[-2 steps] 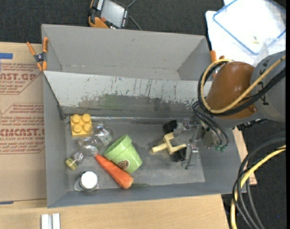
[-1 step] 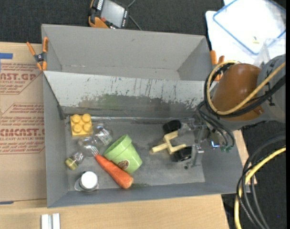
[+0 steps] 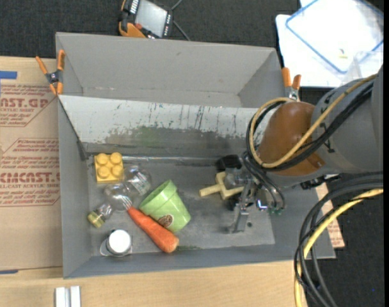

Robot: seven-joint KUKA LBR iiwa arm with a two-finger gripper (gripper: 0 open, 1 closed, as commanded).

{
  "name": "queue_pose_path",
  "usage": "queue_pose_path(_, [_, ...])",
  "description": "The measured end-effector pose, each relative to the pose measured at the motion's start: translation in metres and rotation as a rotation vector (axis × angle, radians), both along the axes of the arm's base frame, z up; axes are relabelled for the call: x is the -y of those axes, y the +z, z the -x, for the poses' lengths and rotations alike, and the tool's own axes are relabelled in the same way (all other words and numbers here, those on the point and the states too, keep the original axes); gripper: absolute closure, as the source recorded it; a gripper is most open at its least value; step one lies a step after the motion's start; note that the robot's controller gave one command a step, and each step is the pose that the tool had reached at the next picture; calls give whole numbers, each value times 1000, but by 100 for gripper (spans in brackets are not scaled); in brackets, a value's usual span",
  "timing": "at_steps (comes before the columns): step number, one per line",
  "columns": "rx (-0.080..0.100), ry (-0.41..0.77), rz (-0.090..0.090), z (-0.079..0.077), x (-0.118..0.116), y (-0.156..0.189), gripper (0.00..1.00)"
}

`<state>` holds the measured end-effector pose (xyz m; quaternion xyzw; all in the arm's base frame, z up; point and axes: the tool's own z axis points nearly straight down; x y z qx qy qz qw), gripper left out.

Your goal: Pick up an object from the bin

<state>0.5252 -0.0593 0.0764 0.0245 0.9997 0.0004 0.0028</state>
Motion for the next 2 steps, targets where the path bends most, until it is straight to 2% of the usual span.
queue_pose_path(1, [47,341,14,-24,-3,2,100])
queue_pose_path(2, [47,341,14,-24,-3,2,100])
